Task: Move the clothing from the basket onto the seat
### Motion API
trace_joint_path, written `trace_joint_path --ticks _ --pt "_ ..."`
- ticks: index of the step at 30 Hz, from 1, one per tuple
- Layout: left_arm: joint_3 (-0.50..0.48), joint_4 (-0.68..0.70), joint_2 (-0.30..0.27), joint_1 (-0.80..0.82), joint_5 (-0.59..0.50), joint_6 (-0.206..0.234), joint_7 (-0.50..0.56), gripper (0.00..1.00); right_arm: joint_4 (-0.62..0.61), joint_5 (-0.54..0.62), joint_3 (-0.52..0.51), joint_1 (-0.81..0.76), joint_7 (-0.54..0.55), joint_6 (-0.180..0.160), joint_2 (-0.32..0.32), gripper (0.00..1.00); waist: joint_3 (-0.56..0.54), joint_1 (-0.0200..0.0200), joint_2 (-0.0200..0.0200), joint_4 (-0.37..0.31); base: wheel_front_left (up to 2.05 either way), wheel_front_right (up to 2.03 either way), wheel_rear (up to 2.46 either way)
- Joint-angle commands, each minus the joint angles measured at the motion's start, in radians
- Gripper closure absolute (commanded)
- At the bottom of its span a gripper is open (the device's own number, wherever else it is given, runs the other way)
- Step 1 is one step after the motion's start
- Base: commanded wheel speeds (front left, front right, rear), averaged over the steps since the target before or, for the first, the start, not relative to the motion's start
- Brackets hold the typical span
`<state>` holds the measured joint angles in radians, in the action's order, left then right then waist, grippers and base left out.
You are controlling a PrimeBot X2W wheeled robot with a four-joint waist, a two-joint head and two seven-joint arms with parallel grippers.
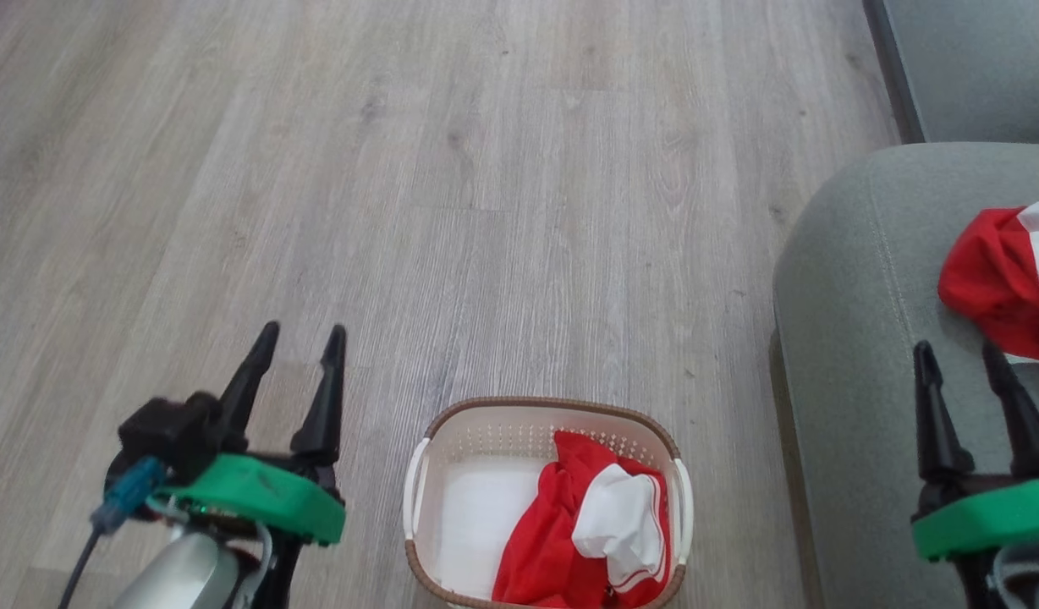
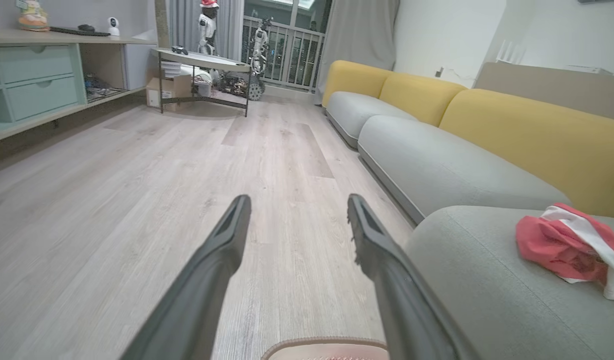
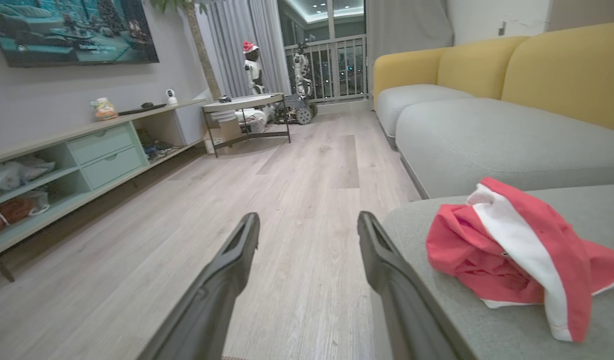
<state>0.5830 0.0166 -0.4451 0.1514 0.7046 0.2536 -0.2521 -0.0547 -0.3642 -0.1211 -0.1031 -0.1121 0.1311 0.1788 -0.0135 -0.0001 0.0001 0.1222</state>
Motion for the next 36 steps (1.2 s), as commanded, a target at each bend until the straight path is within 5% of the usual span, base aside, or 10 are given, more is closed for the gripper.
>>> trace_joint_path --ticks 1,10,36 --pt "-0.072 0.031 -0.008 0.026 -0.028 -0.003 -0.01 0.0 -0.028 0.008 0.022 0.005 -0.026 0.0 0.003 0.0 -0.002 0.0001 -0.0001 0.003 0.0 0.0 0.0" --pt "-0.181 0.041 0.034 -0.064 -0.149 -0.034 -0.01 0.0 -0.016 0.027 0.062 -0.044 -0.085 0.0 -0.03 0.0 -0.002 0.0001 -0.0001 0.001 0.0 0.0 0.0" --pt "-0.266 -0.01 0.128 -0.093 -0.253 -0.134 -0.01 0.0 -0.013 0.041 0.091 -0.01 -0.09 0.0 -0.037 0.0 0.009 0.0001 -0.0001 -0.012 0.0 0.0 0.0"
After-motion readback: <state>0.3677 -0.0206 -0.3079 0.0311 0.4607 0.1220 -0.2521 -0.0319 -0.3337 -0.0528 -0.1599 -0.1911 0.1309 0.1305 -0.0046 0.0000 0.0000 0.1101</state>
